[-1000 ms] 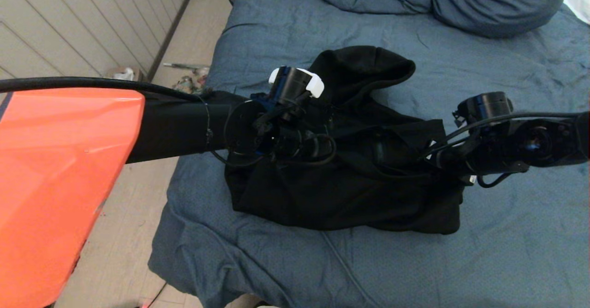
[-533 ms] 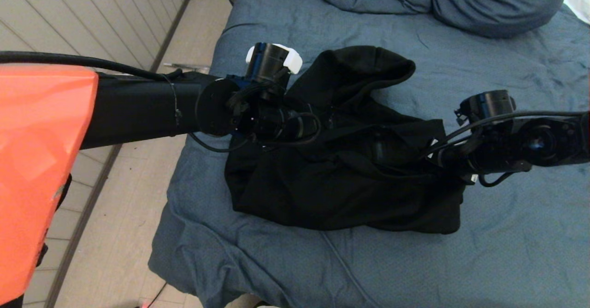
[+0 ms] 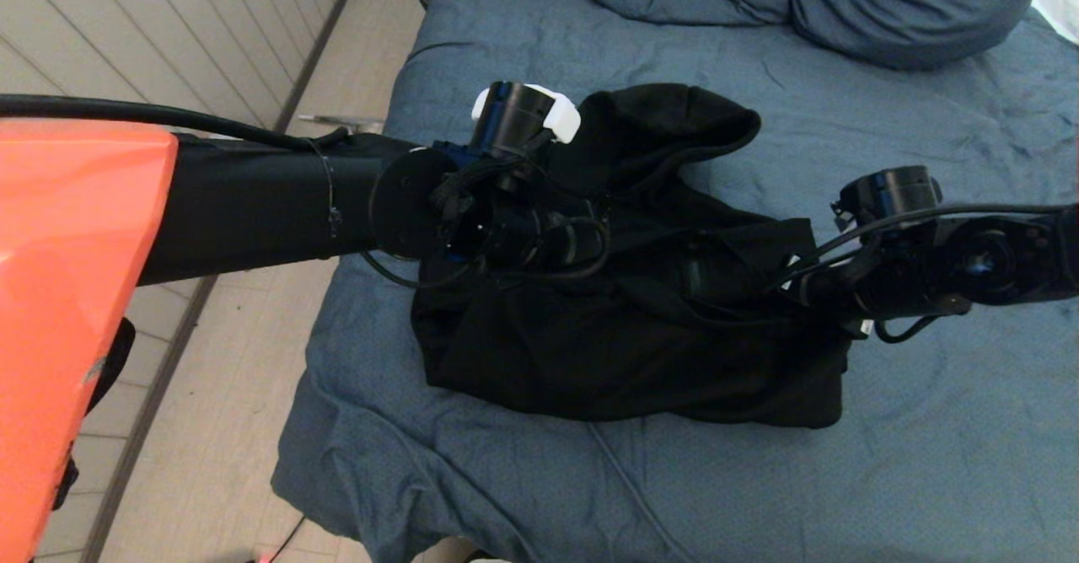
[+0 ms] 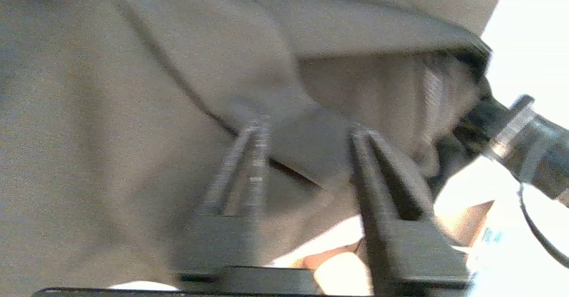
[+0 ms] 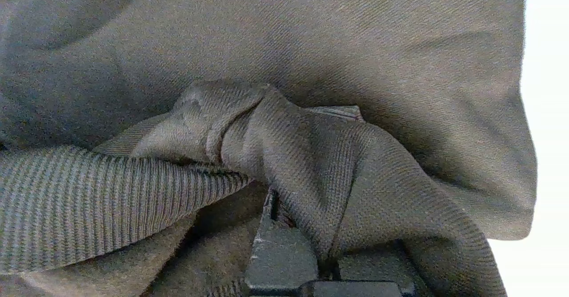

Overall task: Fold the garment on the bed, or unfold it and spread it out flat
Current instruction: Fold the black sweatshirt

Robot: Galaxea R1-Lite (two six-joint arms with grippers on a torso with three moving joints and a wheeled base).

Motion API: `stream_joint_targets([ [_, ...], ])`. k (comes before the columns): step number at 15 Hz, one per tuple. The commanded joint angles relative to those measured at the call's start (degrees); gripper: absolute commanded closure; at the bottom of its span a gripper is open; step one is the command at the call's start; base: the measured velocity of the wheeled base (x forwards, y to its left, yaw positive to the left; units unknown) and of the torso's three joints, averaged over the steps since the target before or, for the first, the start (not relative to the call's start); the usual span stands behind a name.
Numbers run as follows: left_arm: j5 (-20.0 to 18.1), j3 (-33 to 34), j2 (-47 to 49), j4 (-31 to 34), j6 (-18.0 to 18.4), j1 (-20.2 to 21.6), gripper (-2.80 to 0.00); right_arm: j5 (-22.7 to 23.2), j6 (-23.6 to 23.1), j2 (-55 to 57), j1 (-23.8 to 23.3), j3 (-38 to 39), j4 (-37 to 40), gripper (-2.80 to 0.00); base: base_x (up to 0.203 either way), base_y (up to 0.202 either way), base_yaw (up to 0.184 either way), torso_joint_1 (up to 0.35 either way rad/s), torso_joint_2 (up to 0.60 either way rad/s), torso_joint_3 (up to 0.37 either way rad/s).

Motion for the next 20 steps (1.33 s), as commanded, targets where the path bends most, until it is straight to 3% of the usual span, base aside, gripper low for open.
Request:
stream_joint_targets([
  [1,0.20,-0.01,0.11,-0.07,-0.15,-1.14,-2.80,0.04,0.16,0.06,0.02,0.09,0.03,0.00,0.000,0.000,0.000,0.000,0.00,0.000],
  [4,0.62,-0.10,4.43,-0.24,0.07,-3.27,-2.80,0.04,0.16,0.21,0.02,0.25,0.03,0.00,0.000,0.000,0.000,0.000,0.00,0.000],
  [7,4.78,-0.19,9.11,-0.29,0.32,-7.31,-2.80,0.04,0.07,0.33,0.02,0.52,0.03,0.00,0.000,0.000,0.000,0.000,0.00,0.000],
  [11,7.26,-0.50,13.20,-2.44,1.08,-7.77,-2.80,0.00,-0.02,0.40,0.02,0.95,-0.06,0.00,0.000,0.000,0.000,0.000,0.00,0.000],
  [12,7.35,-0.53,13.29,-2.75,1.39,-7.58,0.00,0.04,-0.02,0.42,0.02,0.95,-0.06,0.00,0.000,0.000,0.000,0.000,0.00,0.000],
  [20,7.87,-0.53,12.34,-3.35,1.39,-6.18,0.00,0.04,-0.02,0.60,0.10,1.22,-0.06,0.00,0.000,0.000,0.000,0.000,0.00,0.000],
])
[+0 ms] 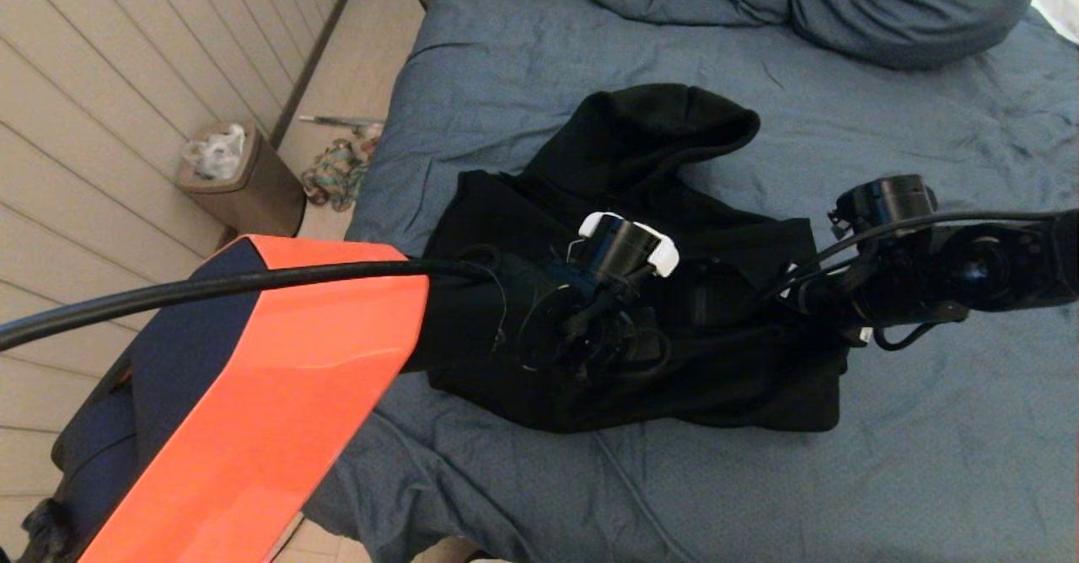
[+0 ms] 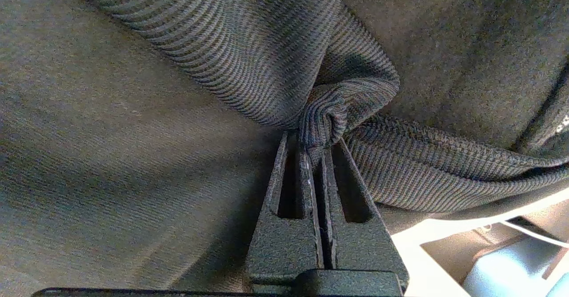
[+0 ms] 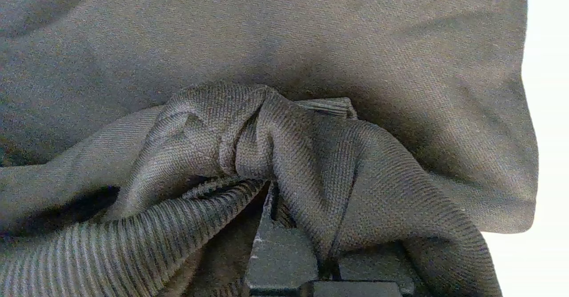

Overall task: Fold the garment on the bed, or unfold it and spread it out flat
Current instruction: Fold the black sweatshirt

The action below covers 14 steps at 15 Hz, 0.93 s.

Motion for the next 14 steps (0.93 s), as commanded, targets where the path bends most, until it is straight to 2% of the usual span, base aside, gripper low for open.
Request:
stream_joint_targets([
  [1,0.11,0.01,-0.44,0.02,-0.18,0.66,0.00,0.03,0.17,0.10,0.08,0.16,0.04,0.00,0.000,0.000,0.000,0.000,0.00,0.000],
  [5,0.18,0.01,-2.22,-1.36,1.15,3.59,0.00,0.03,0.26,0.01,0.08,0.07,0.04,0.00,0.000,0.000,0.000,0.000,0.00,0.000],
  [11,-0.47,0.01,-13.31,-4.52,5.47,16.95,0.00,-0.14,-0.37,-0.34,-0.72,-1.33,-0.14,0.00,0.000,0.000,0.000,0.000,0.00,0.000],
  [14,-0.68,0.01,-17.16,-6.56,7.53,19.92,0.00,-0.23,-0.36,-0.26,-0.71,-1.33,-0.14,0.00,0.000,0.000,0.000,0.000,0.00,0.000],
])
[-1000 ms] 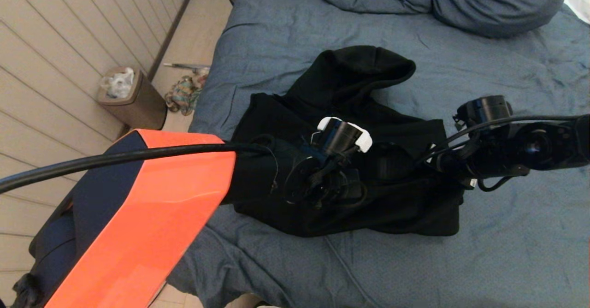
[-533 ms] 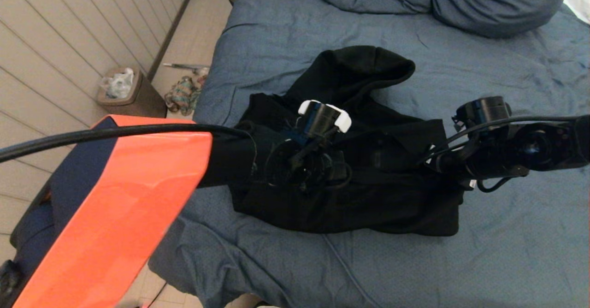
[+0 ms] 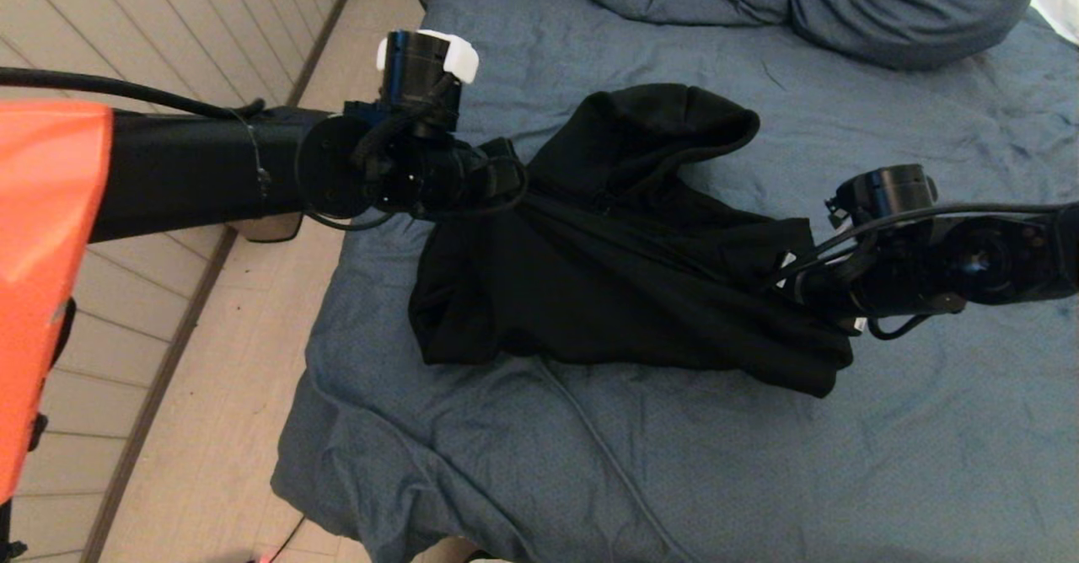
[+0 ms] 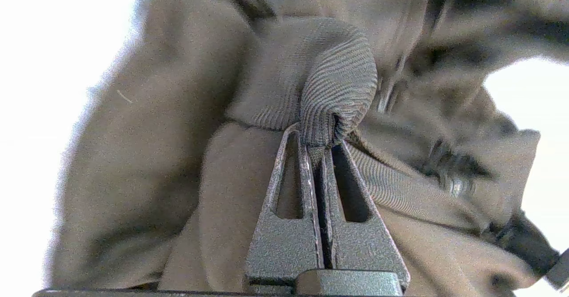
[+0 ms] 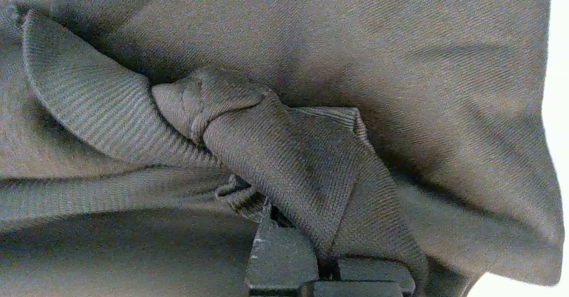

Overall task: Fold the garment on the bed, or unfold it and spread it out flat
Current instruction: Fold the black sweatshirt

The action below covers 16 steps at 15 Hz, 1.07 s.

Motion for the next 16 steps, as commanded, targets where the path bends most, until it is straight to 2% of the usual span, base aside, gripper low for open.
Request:
stream_joint_targets([
  [1,0.29,-0.03,-2.90,-0.18,-0.13,0.99,0.00,-0.28,0.20,-0.23,-0.12,-0.22,0.08,0.00,0.000,0.000,0.000,0.000,0.00,0.000],
  [5,0.16,0.60,-2.82,0.24,-0.54,-0.46,0.00,-0.37,0.33,-2.18,-0.39,-1.80,0.24,0.00,0.000,0.000,0.000,0.000,0.00,0.000],
  [10,0.65,6.58,0.32,-0.29,-1.01,-10.46,0.00,-0.21,0.00,-4.04,-0.04,-3.44,0.17,0.00,0.000,0.000,0.000,0.000,0.00,0.000],
  [13,0.97,6.06,2.89,-0.41,-1.53,-11.04,0.00,-0.29,-0.09,-3.47,-0.18,-6.36,0.49,0.00,0.000,0.000,0.000,0.000,0.00,0.000],
  [16,1.88,4.52,3.68,-0.44,-1.52,-10.69,0.00,-0.45,-2.30,-1.78,-0.37,-10.40,0.77,0.00,0.000,0.000,0.000,0.000,0.00,0.000],
])
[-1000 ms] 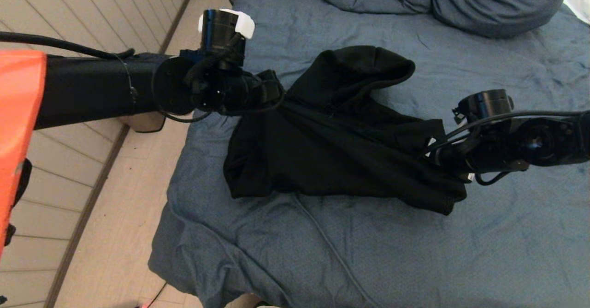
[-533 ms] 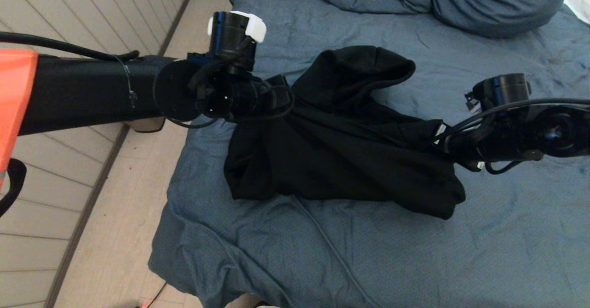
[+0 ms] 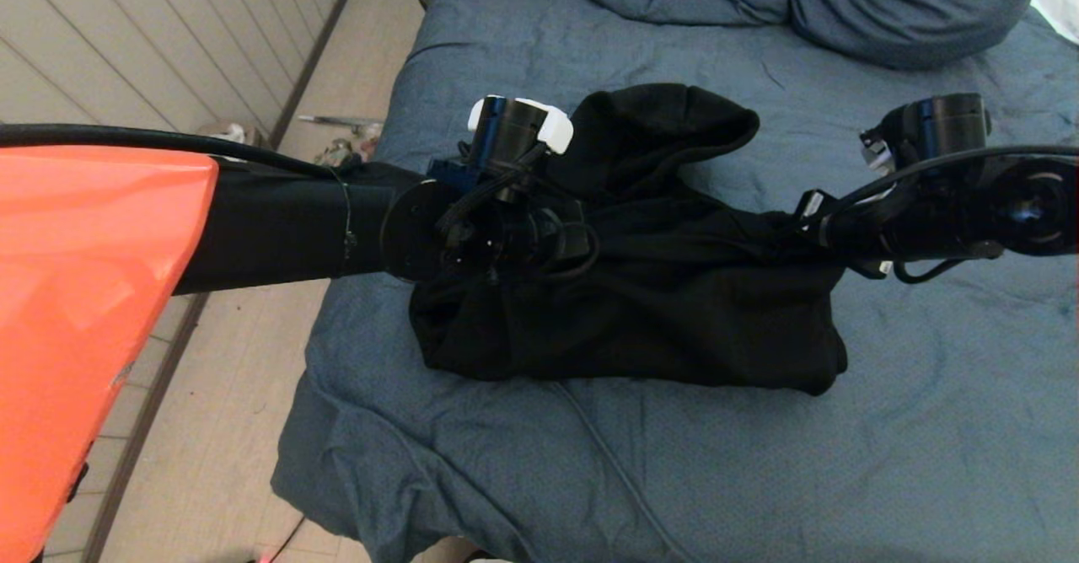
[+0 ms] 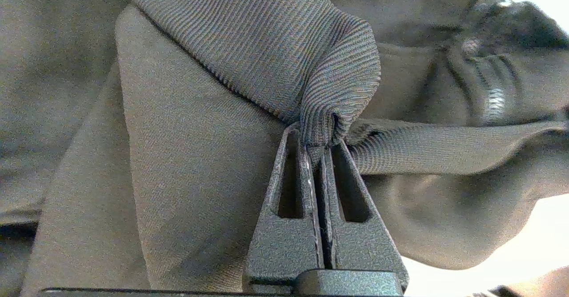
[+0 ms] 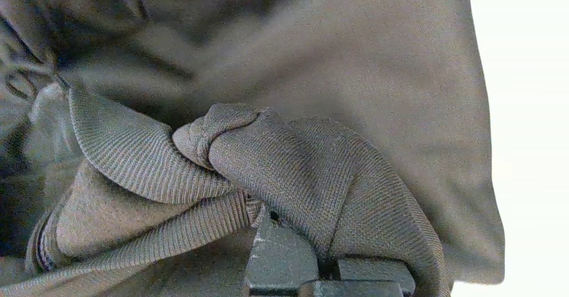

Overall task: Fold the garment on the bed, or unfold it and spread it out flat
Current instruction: Fold the black sweatshirt

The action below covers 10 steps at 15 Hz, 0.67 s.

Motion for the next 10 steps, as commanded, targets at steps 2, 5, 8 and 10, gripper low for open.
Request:
stream_joint_targets([
  [2,4.38,-3.51,2.70,0.16,-0.07,1.03,0.00,-0.07,-0.40,2.94,-1.70,-2.61,-0.01,0.00,0.000,0.000,0.000,0.000,0.00,0.000],
  [5,6.62,-4.95,3.23,0.33,0.46,2.32,0.00,-0.11,-0.86,5.71,-2.24,-4.37,-0.01,0.00,0.000,0.000,0.000,0.000,0.00,0.000],
  [8,6.62,-5.05,2.21,-0.24,0.46,2.41,-2.80,-0.02,-1.13,5.75,-2.04,-4.36,-0.11,0.00,0.000,0.000,0.000,0.000,0.00,0.000],
  [10,6.76,-4.96,0.83,-0.36,0.38,2.41,-2.80,-0.02,-1.22,5.62,-1.86,-4.27,-0.11,0.00,0.000,0.000,0.000,0.000,0.00,0.000],
])
